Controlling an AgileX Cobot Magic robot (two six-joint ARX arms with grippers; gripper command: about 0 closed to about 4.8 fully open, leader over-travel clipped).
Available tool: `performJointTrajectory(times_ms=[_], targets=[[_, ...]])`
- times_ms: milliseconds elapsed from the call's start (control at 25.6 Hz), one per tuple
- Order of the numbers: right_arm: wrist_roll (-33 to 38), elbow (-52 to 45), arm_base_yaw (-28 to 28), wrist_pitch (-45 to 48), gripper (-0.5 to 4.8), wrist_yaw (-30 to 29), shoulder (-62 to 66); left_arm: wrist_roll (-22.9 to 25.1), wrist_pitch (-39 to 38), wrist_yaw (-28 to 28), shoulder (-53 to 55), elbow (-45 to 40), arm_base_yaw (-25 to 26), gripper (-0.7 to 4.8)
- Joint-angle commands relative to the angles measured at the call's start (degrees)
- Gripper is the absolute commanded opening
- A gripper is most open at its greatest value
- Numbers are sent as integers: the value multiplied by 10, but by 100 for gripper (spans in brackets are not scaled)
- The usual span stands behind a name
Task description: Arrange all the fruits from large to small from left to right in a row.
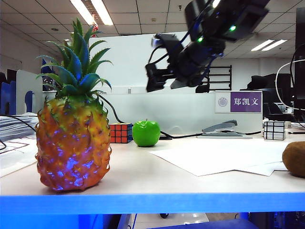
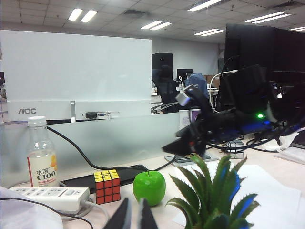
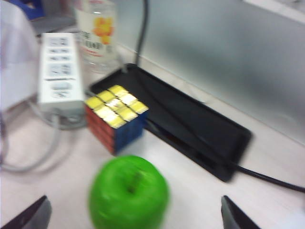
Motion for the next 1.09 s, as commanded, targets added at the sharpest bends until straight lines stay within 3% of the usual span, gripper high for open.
performJointTrajectory(times_ms=[39,663,1092], targets=[[5,17,4,9,479,-41,21,0,-1,2,-1,1,0,35],[34,18,4,92,479,-59,106,1,-13,3,-1,1,0,35],[33,110,0,86,479,-36,176,1,-14,3,-1,1,0,35]])
